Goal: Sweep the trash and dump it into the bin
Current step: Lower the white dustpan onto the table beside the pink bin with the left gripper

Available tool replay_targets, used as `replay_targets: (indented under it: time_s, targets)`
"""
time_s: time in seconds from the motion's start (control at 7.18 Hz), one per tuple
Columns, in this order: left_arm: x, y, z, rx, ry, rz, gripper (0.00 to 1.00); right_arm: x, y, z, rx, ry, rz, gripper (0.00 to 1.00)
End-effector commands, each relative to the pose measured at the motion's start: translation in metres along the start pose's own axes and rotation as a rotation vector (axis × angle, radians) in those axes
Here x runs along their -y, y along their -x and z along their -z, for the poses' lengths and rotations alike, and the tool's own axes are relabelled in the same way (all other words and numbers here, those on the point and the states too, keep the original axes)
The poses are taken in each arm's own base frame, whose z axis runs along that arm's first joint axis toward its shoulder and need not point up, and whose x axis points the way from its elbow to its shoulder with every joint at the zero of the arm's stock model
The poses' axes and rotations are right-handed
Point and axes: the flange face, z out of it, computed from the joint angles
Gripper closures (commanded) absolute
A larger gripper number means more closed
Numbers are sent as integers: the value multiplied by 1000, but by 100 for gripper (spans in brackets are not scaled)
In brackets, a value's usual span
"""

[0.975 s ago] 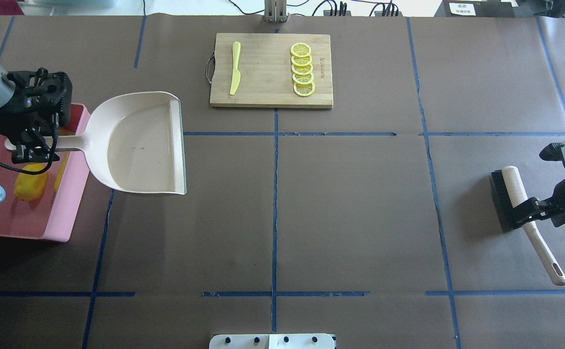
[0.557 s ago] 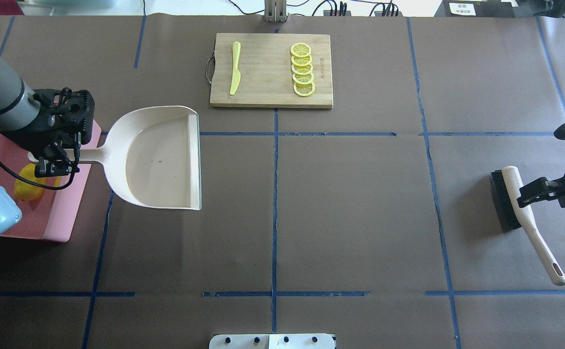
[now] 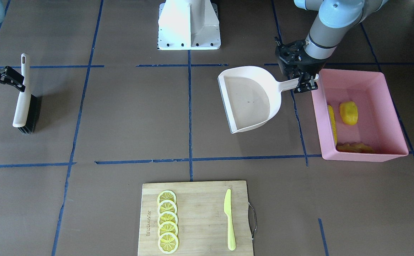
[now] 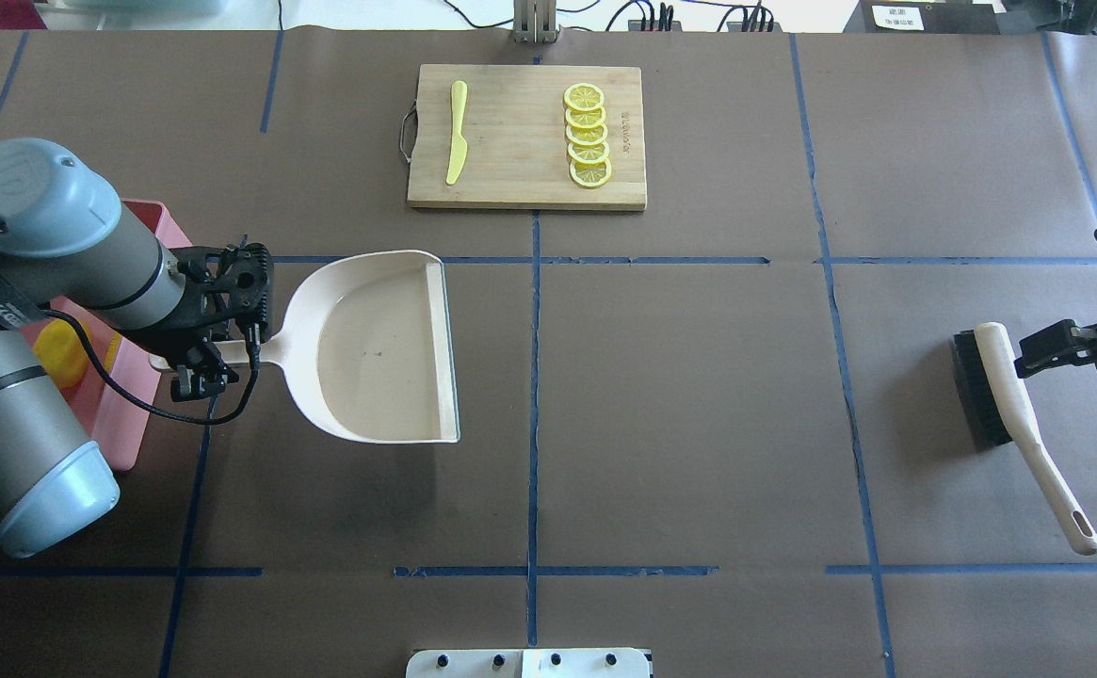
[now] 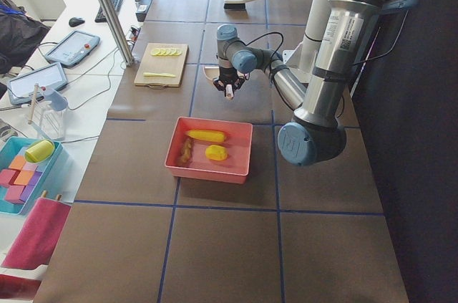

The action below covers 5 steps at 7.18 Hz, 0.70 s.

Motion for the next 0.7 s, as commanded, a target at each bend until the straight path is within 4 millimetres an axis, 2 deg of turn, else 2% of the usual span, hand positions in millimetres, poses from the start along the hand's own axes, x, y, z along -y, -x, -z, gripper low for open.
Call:
replay_targets:
  time_s: [0.0,0.14,0.28,0.42,0.56]
  targets:
    - [30,-7,-23,27,-17,-53,94,6,7,5,11,-14,7,0]
    - [41,-14,-26,37,-16,-75,93,6,7,5,9,-14,6,0]
    - [39,-13,-30,55,5,-76,91,6,6,5,10,-12,5,0]
    - [38,-13,-31,56,9,-78,82,6,6,5,9,-11,4,0]
    - [39,-12,-33,55,11,-77,68,6,6,5,10,-10,2,0]
